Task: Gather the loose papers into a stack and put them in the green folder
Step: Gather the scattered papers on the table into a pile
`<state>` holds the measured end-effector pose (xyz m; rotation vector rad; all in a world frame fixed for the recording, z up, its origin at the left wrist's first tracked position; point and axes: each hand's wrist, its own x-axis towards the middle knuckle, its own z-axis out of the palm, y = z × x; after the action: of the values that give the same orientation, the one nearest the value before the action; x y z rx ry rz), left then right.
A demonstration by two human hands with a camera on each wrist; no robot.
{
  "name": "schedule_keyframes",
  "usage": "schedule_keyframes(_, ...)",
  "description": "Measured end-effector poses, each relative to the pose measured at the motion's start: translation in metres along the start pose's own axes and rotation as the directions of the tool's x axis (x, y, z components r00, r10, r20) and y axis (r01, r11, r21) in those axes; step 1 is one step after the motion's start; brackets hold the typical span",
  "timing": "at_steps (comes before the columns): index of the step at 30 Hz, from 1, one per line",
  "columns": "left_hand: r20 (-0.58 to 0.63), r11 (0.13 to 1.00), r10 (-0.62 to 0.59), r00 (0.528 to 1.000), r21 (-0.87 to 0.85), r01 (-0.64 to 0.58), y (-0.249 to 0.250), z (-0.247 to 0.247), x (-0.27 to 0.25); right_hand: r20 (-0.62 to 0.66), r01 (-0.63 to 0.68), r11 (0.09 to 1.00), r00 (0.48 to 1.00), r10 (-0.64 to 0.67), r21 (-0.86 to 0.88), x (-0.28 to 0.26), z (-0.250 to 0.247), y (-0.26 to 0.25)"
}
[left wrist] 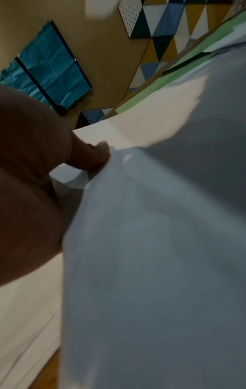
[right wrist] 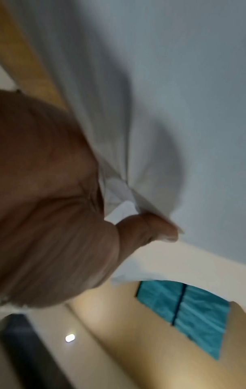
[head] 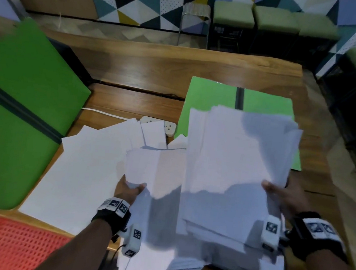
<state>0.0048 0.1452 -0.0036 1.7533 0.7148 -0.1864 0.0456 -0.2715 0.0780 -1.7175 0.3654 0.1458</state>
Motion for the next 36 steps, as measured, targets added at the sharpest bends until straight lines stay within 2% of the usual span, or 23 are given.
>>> schedule_keyframes(4, -0.047, 0.985, -0.105, 0.993, -0.143, 0.097, 0.005, -0.002, 0.002, 0.133, -0.115, 0.992, 0.984, 0.122, -0.055, -0.015, 0.07, 0.047)
schedule_keyframes(7, -0.039, 0.974, -0.137, 0.99, -0.188, 0.127, 0.003, -0.002, 0.007, 0.242, -0.066, 0.97, 0.962, 0.123, -0.233, -0.023, 0.111, 0.065)
schedule_keyframes(11, -0.054, 0.977, -0.123, 0.991, -0.183, 0.111, 0.002, 0.0, 0.006, 0.151, -0.191, 0.934, 0.958, 0.244, -0.301, -0.022, 0.15, 0.059)
schedule_keyframes(15, -0.083, 0.975, -0.091, 0.992, -0.21, 0.072, 0.001, 0.003, 0.005, 0.106, -0.189, 0.923, 0.966, 0.236, -0.334, -0.017, 0.174, 0.052)
schedule_keyframes(18, -0.092, 0.971, -0.094, 0.991, -0.227, 0.071, -0.001, 0.005, 0.006, 0.139, -0.14, 0.899, 0.967, 0.215, -0.415, -0.019, 0.184, 0.051)
schedule_keyframes(24, -0.078, 0.971, -0.058, 0.995, -0.234, 0.038, 0.0, 0.008, 0.013, 0.101, -0.077, 0.871, 0.985, 0.143, -0.485, -0.009, 0.179, 0.049)
schedule_keyframes(30, -0.056, 0.977, -0.069, 0.996, -0.207, 0.056, -0.006, 0.008, 0.019, 0.268, -0.064, 0.837, 0.932, 0.245, -0.543, -0.011, 0.189, 0.058)
schedule_keyframes(31, -0.048, 0.98, -0.073, 0.996, -0.19, 0.063, -0.006, 0.006, 0.021, 0.243, -0.076, 0.851, 0.942, 0.233, -0.52, -0.008, 0.189, 0.058)
schedule_keyframes(34, -0.044, 0.988, -0.075, 0.996, -0.14, 0.068, -0.002, 0.001, 0.025, 0.017, -0.137, 0.898, 0.987, 0.159, -0.418, 0.002, 0.181, 0.055)
schedule_keyframes(36, -0.06, 0.986, -0.092, 0.994, -0.142, 0.083, 0.0, -0.003, 0.029, 0.014, -0.12, 0.921, 0.991, 0.135, -0.37, 0.007, 0.176, 0.051)
